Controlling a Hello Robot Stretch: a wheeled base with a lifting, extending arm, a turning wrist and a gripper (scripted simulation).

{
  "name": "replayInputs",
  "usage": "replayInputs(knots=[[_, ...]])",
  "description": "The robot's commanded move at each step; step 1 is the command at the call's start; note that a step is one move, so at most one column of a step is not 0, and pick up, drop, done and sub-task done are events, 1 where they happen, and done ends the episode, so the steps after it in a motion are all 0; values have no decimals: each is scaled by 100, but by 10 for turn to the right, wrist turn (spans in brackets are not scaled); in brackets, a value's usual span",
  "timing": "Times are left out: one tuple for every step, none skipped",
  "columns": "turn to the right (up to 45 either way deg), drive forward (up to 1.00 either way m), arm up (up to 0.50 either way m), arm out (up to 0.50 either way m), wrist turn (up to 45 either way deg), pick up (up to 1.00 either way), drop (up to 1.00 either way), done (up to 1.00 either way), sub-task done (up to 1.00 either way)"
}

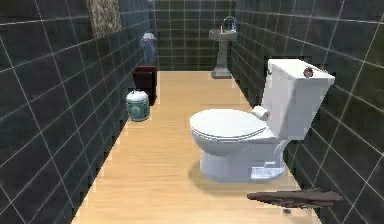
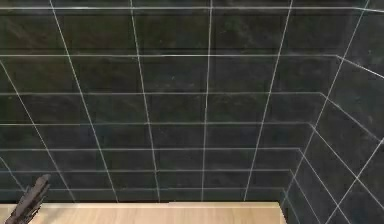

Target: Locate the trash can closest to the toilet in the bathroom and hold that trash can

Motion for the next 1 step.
replayInputs(knots=[[-210, 0, 0, 0, 0, 0, 0, 0, 0]])
